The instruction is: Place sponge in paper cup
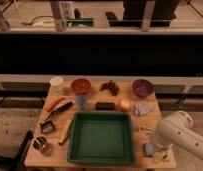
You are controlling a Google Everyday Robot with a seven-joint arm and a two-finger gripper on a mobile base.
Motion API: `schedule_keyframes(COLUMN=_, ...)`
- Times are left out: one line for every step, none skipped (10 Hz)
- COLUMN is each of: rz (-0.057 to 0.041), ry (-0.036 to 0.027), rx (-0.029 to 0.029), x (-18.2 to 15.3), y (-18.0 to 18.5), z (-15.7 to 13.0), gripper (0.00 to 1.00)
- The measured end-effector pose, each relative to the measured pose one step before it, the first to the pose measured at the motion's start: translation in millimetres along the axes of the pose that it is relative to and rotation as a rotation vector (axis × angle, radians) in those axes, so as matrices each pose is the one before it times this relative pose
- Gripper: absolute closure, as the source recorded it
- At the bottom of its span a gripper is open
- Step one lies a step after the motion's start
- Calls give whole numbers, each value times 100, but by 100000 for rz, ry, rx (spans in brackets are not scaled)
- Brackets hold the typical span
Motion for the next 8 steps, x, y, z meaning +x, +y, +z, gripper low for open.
schedule_keyframes(rz=1267, ry=-870, rx=15, x=403, y=-67, z=206, gripper=20)
schedule_keyframes(rz=742, ry=-791, rx=145, x=359, y=-75, z=129, gripper=20)
schedule_keyframes(rz=533, ry=-866, rx=226, x=345, y=-82, z=46, gripper=20)
schedule_keyframes(rz=673, ry=-1161, rx=100, x=534, y=-51, z=110, gripper=20)
schedule_keyframes(rz=1029, ry=-2223, rx=103, x=657, y=-62, z=156, gripper=20)
schedule_keyframes(rz=1255, ry=-2719, rx=312, x=796, y=-104, z=176, gripper=20)
schedule_keyframes(rz=389, ry=-1930, rx=-368, x=586, y=54, z=142, gripper=20)
schedule_keyframes(rz=157, ry=-1876, rx=-644, x=567, y=113, z=289, gripper=20)
